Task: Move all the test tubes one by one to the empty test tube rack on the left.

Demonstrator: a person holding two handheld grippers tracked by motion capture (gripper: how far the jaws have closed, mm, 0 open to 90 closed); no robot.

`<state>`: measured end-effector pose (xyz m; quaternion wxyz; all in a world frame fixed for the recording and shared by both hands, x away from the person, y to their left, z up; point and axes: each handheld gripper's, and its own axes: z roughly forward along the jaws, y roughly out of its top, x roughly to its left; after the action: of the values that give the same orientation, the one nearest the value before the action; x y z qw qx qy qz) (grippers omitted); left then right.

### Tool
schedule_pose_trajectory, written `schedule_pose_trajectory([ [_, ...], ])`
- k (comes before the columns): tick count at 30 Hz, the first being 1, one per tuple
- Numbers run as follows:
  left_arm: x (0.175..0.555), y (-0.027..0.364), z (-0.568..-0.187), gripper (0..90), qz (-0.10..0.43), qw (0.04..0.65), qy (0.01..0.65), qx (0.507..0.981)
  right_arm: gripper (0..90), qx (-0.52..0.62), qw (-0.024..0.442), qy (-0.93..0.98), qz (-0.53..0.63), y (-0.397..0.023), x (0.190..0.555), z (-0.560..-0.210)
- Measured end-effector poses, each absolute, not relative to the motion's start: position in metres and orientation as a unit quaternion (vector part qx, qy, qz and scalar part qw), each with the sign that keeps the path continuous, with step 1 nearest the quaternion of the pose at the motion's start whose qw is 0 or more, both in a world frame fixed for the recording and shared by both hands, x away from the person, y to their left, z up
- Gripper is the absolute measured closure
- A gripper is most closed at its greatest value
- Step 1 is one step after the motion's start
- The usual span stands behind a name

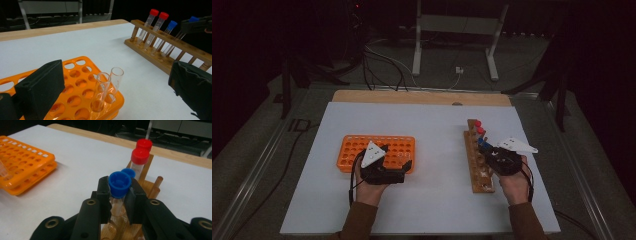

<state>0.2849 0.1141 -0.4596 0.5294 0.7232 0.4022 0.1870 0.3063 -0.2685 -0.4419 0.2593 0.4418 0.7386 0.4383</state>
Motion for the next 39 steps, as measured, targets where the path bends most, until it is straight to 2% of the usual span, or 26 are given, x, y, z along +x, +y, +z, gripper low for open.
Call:
schedule_pose_trajectory([
  [23, 0.282, 0.109, -0.455, 1.2, 0.195, 0.533, 0.392, 0.724, 75.8, 0.416, 0.287, 0.718, 0.479, -0.27, 0.286, -0.401],
  [39, 0.272, 0.084, -0.448, 6.7, 0.208, 0.528, 0.345, 0.747, 75.7, 0.372, 0.23, 0.756, 0.487, -0.231, 0.283, -0.412],
])
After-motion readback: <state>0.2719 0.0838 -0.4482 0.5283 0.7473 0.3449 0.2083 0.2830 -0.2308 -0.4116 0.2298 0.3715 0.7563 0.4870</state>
